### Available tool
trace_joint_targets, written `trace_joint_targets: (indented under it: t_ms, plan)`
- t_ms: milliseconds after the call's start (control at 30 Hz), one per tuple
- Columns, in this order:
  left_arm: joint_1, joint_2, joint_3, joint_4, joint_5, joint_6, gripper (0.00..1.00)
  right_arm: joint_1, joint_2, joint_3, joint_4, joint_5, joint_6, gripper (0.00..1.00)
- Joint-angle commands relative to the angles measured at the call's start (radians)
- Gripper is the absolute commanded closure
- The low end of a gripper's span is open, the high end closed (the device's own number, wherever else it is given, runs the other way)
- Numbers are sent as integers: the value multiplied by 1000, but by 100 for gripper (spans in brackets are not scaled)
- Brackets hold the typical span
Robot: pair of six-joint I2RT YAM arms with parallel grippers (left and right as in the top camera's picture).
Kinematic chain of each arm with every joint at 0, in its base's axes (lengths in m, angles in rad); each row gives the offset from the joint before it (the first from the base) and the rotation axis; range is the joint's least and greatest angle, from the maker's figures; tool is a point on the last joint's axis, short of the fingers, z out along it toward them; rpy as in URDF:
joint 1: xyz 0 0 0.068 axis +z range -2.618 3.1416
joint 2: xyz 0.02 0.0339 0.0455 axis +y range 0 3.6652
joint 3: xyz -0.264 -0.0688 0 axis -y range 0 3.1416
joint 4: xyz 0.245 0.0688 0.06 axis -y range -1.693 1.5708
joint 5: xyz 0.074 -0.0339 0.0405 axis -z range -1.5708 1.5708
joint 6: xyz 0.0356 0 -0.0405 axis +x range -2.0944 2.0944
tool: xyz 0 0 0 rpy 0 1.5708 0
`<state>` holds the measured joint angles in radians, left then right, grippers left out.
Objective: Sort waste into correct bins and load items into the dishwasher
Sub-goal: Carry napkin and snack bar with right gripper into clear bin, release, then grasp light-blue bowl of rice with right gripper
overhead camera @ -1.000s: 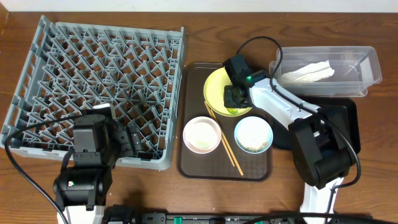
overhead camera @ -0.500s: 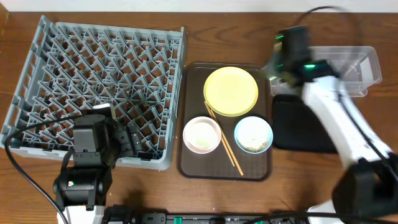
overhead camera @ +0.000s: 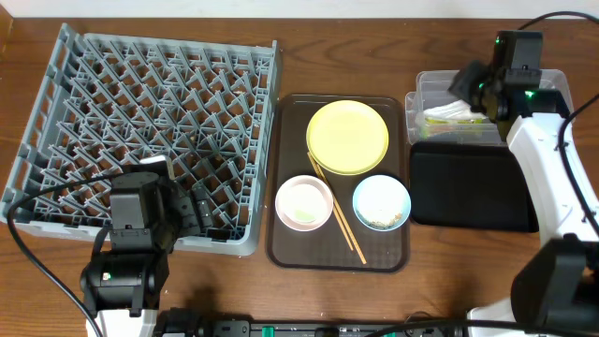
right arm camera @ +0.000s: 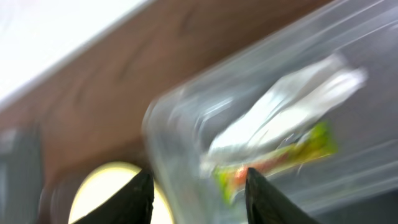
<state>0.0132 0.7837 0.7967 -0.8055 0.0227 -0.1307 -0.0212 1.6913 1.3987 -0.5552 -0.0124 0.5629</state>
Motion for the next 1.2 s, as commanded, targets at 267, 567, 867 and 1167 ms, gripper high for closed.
trace_joint_targets:
  t_ms: [267,567,867,1167]
  plan:
    - [3,-1,19,-2,-8,-2,9,257,-129,-22,-518,-289,-430,51]
    - [3,-1,19,-2,-8,-2,9,489,-128,-239,-449,-190,-402,52]
    - [3,-1,19,-2,-8,-2,9,653,-126,-452,-196,0,-342,58]
    - [3,-1,19,-2,-8,-2,8,692,-121,-528,-83,2,-339,69]
